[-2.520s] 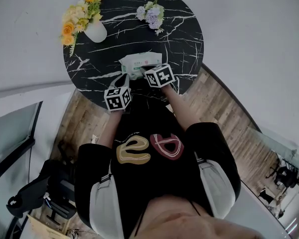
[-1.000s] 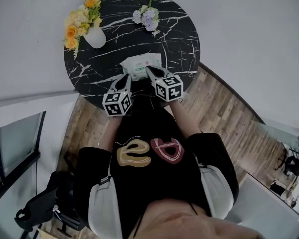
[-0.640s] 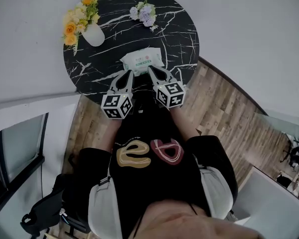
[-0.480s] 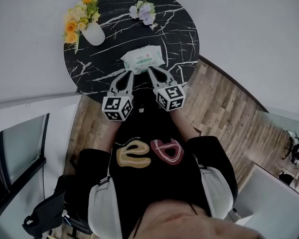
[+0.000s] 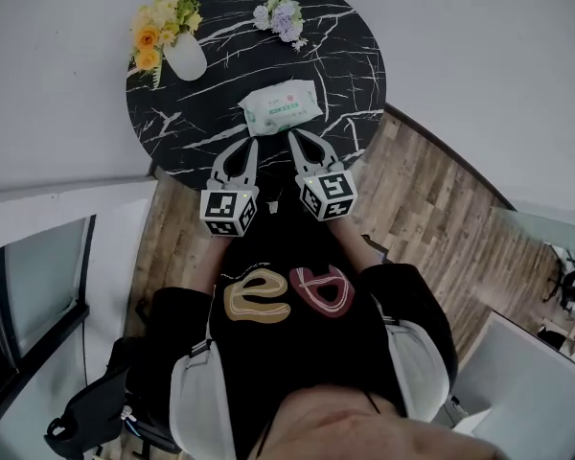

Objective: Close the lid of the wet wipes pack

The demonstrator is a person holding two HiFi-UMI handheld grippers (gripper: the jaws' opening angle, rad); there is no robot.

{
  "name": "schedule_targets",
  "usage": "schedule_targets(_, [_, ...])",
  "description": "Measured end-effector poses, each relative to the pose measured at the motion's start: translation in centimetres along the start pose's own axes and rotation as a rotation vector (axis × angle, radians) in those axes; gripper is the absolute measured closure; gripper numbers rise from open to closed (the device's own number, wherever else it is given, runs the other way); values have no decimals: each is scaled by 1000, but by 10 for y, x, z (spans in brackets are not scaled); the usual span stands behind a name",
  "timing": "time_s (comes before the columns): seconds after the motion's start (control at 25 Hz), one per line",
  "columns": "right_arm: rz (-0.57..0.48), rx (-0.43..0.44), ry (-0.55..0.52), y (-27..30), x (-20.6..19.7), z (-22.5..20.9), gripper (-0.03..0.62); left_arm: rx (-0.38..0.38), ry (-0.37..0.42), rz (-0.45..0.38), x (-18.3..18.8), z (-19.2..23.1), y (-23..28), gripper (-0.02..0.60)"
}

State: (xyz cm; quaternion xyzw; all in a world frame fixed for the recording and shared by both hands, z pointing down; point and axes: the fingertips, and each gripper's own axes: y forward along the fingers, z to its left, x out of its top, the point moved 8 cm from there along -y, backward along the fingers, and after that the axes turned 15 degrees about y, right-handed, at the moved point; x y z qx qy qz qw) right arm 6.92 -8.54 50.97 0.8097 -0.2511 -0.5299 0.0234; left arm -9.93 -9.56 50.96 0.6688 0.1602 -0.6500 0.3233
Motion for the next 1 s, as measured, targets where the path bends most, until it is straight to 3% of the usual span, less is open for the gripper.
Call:
schedule_targets(0.44, [54,-3,-85,-3,-15,14,583,-47,46,14,-6,-9,-4,561])
schedule_targets(1.0, [21,-6,-155,-6,-9,19,583,-81,96,12,-3,-13,0,561])
